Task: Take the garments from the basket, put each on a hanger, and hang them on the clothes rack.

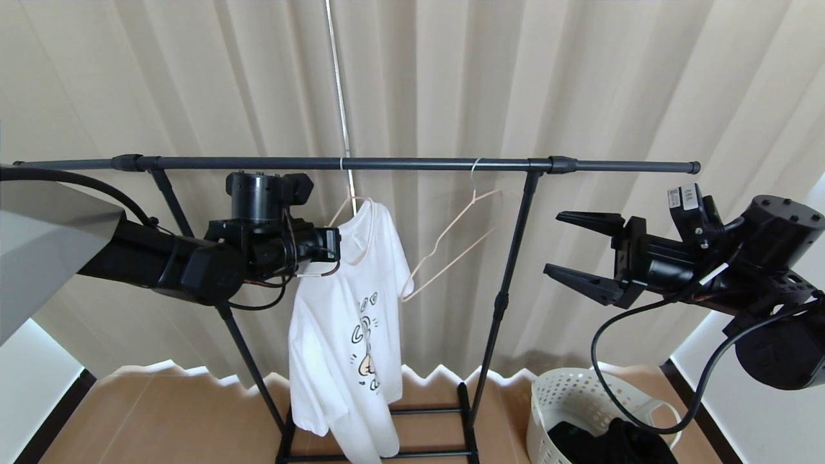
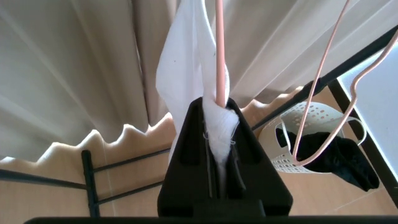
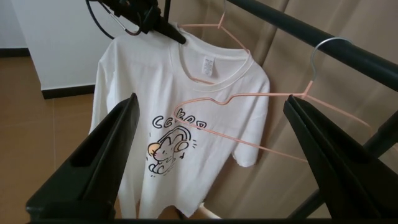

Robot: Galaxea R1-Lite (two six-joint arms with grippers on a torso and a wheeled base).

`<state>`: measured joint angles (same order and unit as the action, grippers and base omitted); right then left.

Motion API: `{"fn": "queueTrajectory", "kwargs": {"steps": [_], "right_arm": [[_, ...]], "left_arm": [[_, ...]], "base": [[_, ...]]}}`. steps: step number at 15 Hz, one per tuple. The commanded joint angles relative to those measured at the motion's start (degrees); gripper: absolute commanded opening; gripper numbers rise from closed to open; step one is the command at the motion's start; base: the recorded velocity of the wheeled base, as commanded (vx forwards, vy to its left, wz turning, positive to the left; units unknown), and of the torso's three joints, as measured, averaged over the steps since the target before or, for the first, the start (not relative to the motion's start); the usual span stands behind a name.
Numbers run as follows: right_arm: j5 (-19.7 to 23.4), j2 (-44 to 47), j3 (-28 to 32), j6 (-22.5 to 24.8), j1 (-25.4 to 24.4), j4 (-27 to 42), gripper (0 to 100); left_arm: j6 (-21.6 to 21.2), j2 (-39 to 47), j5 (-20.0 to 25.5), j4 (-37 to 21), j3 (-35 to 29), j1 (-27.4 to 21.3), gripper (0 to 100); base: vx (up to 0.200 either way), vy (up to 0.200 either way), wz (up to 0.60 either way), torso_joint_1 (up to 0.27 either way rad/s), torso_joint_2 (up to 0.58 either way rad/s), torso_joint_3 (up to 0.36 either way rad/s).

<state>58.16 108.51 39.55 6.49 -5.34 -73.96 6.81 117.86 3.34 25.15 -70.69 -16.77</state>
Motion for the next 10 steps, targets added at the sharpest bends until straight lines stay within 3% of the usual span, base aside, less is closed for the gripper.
{"fn": "queueTrajectory", "kwargs": {"steps": [1,4,5,10], "right_arm": [[0.02,0.12,0.0,0.02,-0.02,-0.04,100],[0.02,0.12,0.0,0.02,-0.02,-0.04,100],[0.02,0.12,0.0,0.02,-0.02,-0.04,100],[0.02,-0.05,0.0,0.02,-0.02,-0.04,100]], "left_arm": [[0.04,0.62,0.0,-0.01,0.12,-0.01,0],[0.22,0.79,0.0,-0.01,0.2,-0.01,0],[0.57,0.79,0.0,-0.01,0.2,-0.01,100],[0.57,-0.26,-0.35,-0.28,1.26,0.25,100]], "base": [[0.0,0.0,0.0,0.0,0.0,0.0],[0.0,0.0,0.0,0.0,0.0,0.0],[0.0,0.0,0.0,0.0,0.0,0.0],[0.0,0.0,0.0,0.0,0.0,0.0]]}}
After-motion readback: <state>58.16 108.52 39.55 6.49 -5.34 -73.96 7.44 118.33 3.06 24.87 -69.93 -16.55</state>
